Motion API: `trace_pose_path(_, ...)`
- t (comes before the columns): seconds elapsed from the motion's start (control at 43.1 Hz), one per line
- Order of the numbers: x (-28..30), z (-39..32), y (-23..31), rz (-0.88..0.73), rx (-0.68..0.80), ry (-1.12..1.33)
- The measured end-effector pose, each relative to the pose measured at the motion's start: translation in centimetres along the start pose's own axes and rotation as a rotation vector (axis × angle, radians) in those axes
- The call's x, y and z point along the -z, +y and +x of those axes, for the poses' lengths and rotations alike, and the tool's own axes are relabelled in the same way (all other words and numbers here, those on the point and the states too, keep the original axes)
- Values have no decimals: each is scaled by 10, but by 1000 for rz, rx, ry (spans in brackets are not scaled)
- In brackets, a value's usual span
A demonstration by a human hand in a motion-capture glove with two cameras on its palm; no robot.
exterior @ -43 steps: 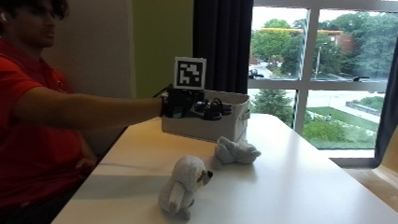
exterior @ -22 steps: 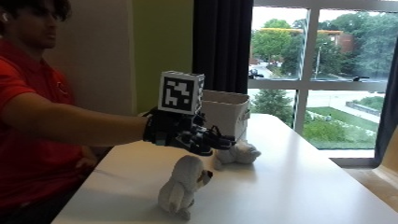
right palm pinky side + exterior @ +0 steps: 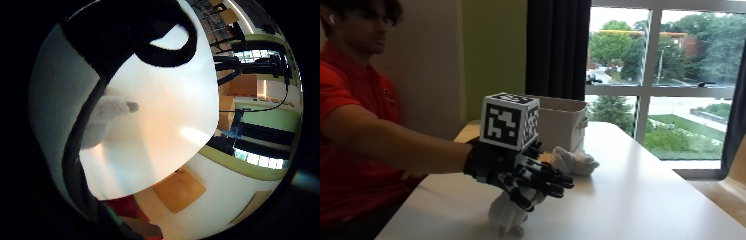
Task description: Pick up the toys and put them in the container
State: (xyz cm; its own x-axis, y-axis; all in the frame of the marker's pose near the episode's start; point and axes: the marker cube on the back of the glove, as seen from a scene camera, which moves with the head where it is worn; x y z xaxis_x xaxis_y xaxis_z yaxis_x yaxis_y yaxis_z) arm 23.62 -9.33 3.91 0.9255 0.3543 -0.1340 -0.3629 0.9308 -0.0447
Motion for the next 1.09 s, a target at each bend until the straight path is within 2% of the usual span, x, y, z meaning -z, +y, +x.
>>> trace_pose_path(0.302, -26, 19, -12, -28, -58, 18)
trace_pose_path(0.441, -43, 10, -13, -102, -50, 37)
trace_pose_path(0.72, -40, 4, -8, -201, -40, 90)
trace_pose_path(0.882, -45, 3, -2, -84, -28, 55)
trace_pose_path(1.091, -54, 9, 3, 253, -15, -13)
